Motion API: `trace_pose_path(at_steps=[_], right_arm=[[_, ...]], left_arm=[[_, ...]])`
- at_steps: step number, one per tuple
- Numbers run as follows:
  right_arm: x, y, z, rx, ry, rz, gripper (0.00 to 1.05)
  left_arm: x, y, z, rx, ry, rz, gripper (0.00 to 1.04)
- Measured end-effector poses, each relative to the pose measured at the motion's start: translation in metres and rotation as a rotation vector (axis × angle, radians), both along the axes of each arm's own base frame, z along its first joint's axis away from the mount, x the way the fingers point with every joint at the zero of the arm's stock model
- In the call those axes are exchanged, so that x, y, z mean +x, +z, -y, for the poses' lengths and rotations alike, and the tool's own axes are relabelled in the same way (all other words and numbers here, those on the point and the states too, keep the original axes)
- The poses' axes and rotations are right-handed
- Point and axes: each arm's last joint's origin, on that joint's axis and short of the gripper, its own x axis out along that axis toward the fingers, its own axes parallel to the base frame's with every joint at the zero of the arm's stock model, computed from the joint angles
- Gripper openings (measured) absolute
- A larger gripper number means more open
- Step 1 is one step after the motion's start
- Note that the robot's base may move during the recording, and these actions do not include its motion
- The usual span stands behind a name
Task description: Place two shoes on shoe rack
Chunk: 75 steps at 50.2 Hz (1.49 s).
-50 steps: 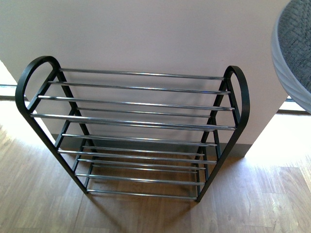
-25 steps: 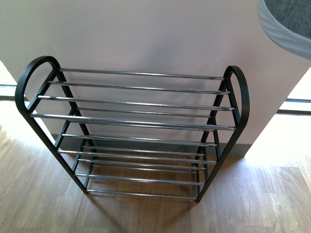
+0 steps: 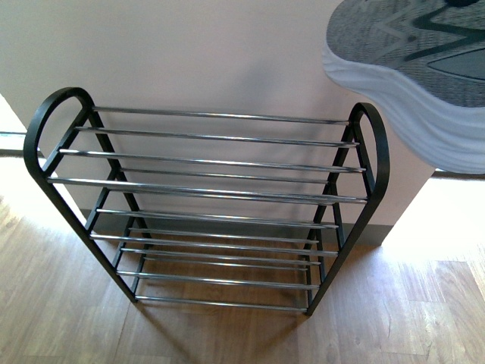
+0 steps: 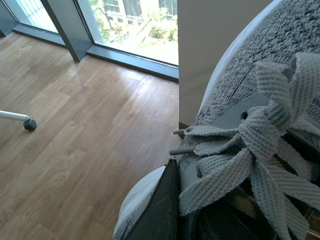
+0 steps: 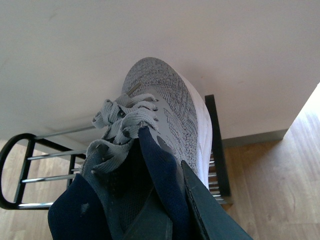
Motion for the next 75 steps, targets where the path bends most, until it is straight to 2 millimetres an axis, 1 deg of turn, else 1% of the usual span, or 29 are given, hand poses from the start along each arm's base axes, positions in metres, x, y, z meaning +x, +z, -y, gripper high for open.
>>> trace_pose_path(at_steps=[6,12,23,28,34,39,51,56,65,72,75], right_arm=[[0.006,-0.009,-0.013,0.053,-0.027,-0.029,0.01],[0.01,-0.019,-0.025,0.071,-0.036,-0.043,0.01],[0.017,-0.039,-0.037,0.069,-0.068,-0.083,0.01],[0.026,-0.05,-0.043,0.066,-0.085,-0.092,0.01],[0.037,-0.053,-0.045,0.089,-0.107,-0.087,0.01],[0.047,-0.055,-0.037,0.132,-0.153,-0.087,0.01],[0.056,-0.072,-0.019,0.169,-0.277,-0.116,0.01],[0.057,-0.077,-0.018,0.16,-0.305,-0.123,0.01],[0.061,-0.082,-0.029,0.154,-0.32,-0.119,0.01],[0.064,-0.087,-0.046,0.146,-0.303,-0.116,0.01],[0.066,-0.09,-0.049,0.149,-0.305,-0.113,0.01]], left_arm=[[0.0,0.0,0.0,0.0,0.0,0.0,0.02],[0.0,0.0,0.0,0.0,0.0,0.0,0.02],[0.0,0.0,0.0,0.0,0.0,0.0,0.02],[0.0,0.0,0.0,0.0,0.0,0.0,0.02],[0.0,0.0,0.0,0.0,0.0,0.0,0.02],[0.0,0.0,0.0,0.0,0.0,0.0,0.02],[0.0,0.0,0.0,0.0,0.0,0.0,0.02],[0.0,0.0,0.0,0.0,0.0,0.0,0.02],[0.0,0.0,0.0,0.0,0.0,0.0,0.02],[0.0,0.0,0.0,0.0,0.0,0.0,0.02],[0.0,0.0,0.0,0.0,0.0,0.0,0.02]])
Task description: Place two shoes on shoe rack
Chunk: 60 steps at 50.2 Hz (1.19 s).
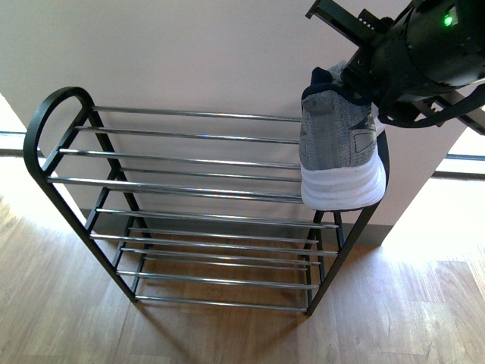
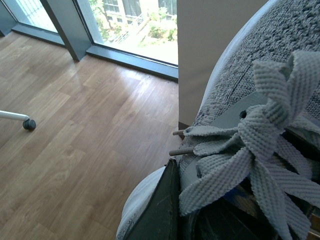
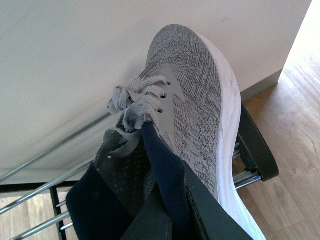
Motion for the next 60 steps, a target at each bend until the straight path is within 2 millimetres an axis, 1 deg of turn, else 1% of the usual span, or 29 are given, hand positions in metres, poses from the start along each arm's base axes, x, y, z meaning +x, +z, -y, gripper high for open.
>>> trace_pose_path(at_steps=[3,8,20,32,48,56,60], right_arm=[[0.004,-0.004,-0.001,-0.003,-0.004,0.01,0.01],[0.009,-0.006,0.003,0.001,-0.015,0.012,0.01],[0.012,-0.008,0.007,0.002,-0.031,0.017,0.01],[0.011,-0.015,-0.004,0.022,0.015,-0.006,0.01],[0.005,-0.026,-0.009,0.039,0.041,-0.061,0.01],[0.004,-0.027,-0.013,0.036,0.051,-0.068,0.01],[0.003,-0.024,-0.014,0.042,0.058,-0.079,0.01]], left_arm=[[0.0,0.0,0.0,0.0,0.0,0.0,0.02],[0.0,0.0,0.0,0.0,0.0,0.0,0.02],[0.0,0.0,0.0,0.0,0.0,0.0,0.02],[0.0,0.0,0.0,0.0,0.0,0.0,0.02],[0.0,0.0,0.0,0.0,0.0,0.0,0.02],[0.0,0.0,0.0,0.0,0.0,0.0,0.02],[0.0,0.0,0.0,0.0,0.0,0.0,0.02]])
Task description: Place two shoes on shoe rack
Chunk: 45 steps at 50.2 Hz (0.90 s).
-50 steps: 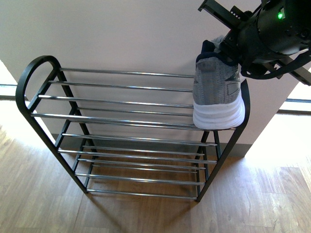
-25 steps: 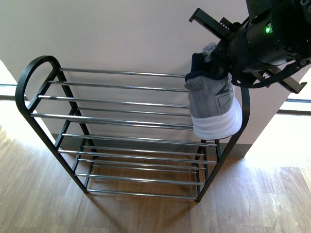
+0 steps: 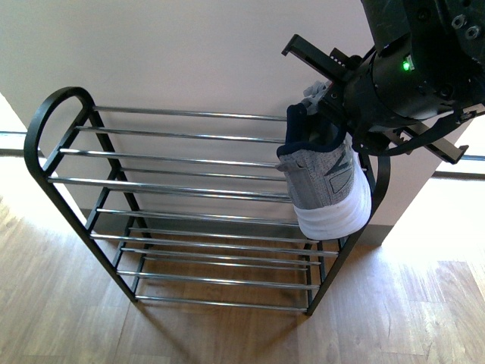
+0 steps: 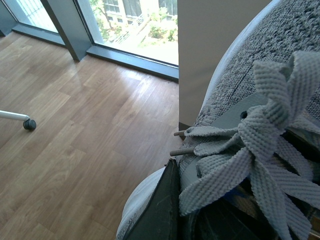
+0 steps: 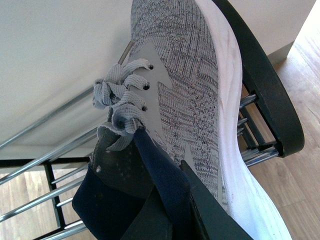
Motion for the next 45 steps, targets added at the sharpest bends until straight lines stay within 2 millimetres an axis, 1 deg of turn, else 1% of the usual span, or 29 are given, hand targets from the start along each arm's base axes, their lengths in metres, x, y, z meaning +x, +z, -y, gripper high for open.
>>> trace_pose_path(at_steps=[9,19,29,34,41,45], right_arm=[[-0.001,0.011,-0.001,0.017,0.004,0.028,0.01],[0.0,0.013,-0.004,0.043,0.012,0.042,0.01],[0.001,0.017,-0.013,0.067,0.048,0.11,0.01],[0.0,0.018,-0.015,0.065,0.068,0.111,0.01],[0.001,0.016,-0.012,0.073,0.083,0.103,0.01],[0.003,0.014,-0.007,0.053,0.081,0.101,0.01]], left_arm=[[0.0,0.0,0.0,0.0,0.0,0.0,0.02],[0.0,0.0,0.0,0.0,0.0,0.0,0.02],[0.0,0.0,0.0,0.0,0.0,0.0,0.02],[0.0,0.0,0.0,0.0,0.0,0.0,0.02],[0.0,0.0,0.0,0.0,0.0,-0.001,0.02],[0.0,0.0,0.0,0.0,0.0,0.0,0.02]])
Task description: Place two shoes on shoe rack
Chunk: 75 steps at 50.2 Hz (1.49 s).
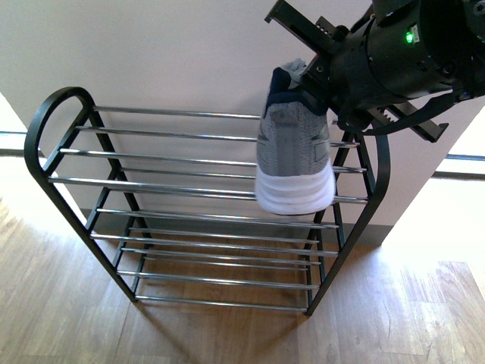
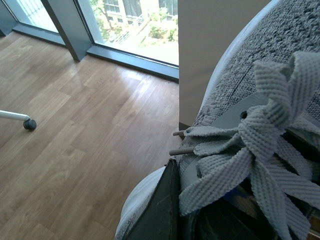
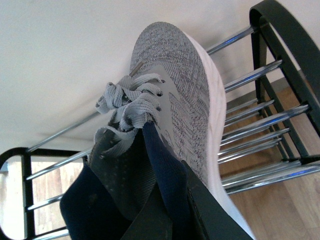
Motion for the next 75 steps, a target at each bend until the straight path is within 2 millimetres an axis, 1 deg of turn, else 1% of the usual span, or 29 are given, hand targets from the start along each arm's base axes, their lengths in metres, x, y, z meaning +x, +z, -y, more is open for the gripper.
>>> trace_pose_path(at_steps=[7,11,28,36,47,56,67,75], right_arm=[[0.002,-0.013,0.014,-0.039,-0.015,-0.016,0.01],[0.003,-0.02,0.017,-0.042,-0.004,-0.033,0.01],[0.002,-0.035,0.007,-0.058,0.13,-0.054,0.01],[0.002,-0.036,0.006,-0.122,0.176,-0.054,0.01],[0.006,-0.042,0.016,-0.196,0.174,-0.076,0.01],[0.008,-0.045,0.025,-0.212,0.131,-0.085,0.01],[0.012,-0.044,0.036,-0.198,0.085,-0.088,0.01],[0.014,-0.042,0.038,-0.196,0.076,-0.085,0.01]], left_arm=[[0.0,0.0,0.0,0.0,0.0,0.0,0.02],[0.0,0.0,0.0,0.0,0.0,0.0,0.02],[0.0,0.0,0.0,0.0,0.0,0.0,0.02],[0.0,0.0,0.0,0.0,0.0,0.0,0.02],[0.0,0.0,0.0,0.0,0.0,0.0,0.02],[0.0,0.0,0.0,0.0,0.0,0.0,0.02],[0.0,0.0,0.0,0.0,0.0,0.0,0.02],[0.0,0.0,0.0,0.0,0.0,0.0,0.02]])
